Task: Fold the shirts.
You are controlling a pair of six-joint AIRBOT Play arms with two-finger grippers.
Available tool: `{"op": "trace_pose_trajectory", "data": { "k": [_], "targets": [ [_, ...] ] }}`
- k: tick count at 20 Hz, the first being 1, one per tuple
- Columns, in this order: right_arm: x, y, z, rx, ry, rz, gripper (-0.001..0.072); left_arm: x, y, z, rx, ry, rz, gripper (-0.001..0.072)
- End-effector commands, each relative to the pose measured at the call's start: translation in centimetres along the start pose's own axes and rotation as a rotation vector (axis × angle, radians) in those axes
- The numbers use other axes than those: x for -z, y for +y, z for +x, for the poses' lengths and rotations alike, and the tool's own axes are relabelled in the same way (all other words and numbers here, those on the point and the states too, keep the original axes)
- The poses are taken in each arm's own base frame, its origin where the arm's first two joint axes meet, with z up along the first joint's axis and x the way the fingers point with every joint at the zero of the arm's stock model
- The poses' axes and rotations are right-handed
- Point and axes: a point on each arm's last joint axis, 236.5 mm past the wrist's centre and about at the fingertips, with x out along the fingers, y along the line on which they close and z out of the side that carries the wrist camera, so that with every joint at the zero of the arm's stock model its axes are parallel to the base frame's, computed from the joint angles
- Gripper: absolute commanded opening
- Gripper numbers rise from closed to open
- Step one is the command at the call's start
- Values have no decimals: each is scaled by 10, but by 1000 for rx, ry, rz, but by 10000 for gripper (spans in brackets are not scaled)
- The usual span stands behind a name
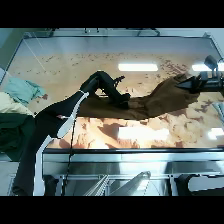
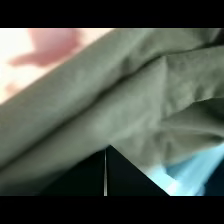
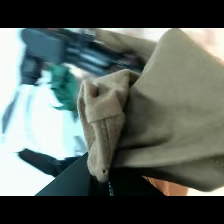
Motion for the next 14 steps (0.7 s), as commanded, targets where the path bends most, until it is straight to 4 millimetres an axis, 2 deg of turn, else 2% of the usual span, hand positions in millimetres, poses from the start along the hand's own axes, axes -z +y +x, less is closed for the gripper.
{"op": "trace_pose_trajectory", "data": {
  "k": [1, 2, 4, 6, 8, 10, 11, 12, 14],
  "targets": [
    [-2, 52, 23, -124, 5, -32, 16, -1, -78, -58, 197, -55, 149, 13],
    [1, 66, 44, -141, 29, -55, 16, 3, -91, -93, 198, -84, 210, 13],
    [10, 88, 97, -156, 74, -91, 16, 19, -107, -178, 185, -154, 288, 13],
    [25, 99, 163, -133, 109, -116, 17, 44, -110, -265, 141, -253, 325, 13],
    [39, 98, 235, -73, 93, -129, 17, 65, -103, -344, 77, -439, 323, 13],
    [47, 79, 300, 9, 32, -115, 17, 91, -89, -394, 11, -572, 305, 14],
    [52, 66, 328, 40, 14, -98, 17, 103, -81, -409, -14, -613, 300, 14],
    [61, 50, 356, 68, 20, -85, 17, 115, -72, -419, -31, -641, 282, 14],
    [85, 22, 407, 85, 78, -68, 17, 134, -52, -426, -45, -675, 231, 14]
  ]
}}
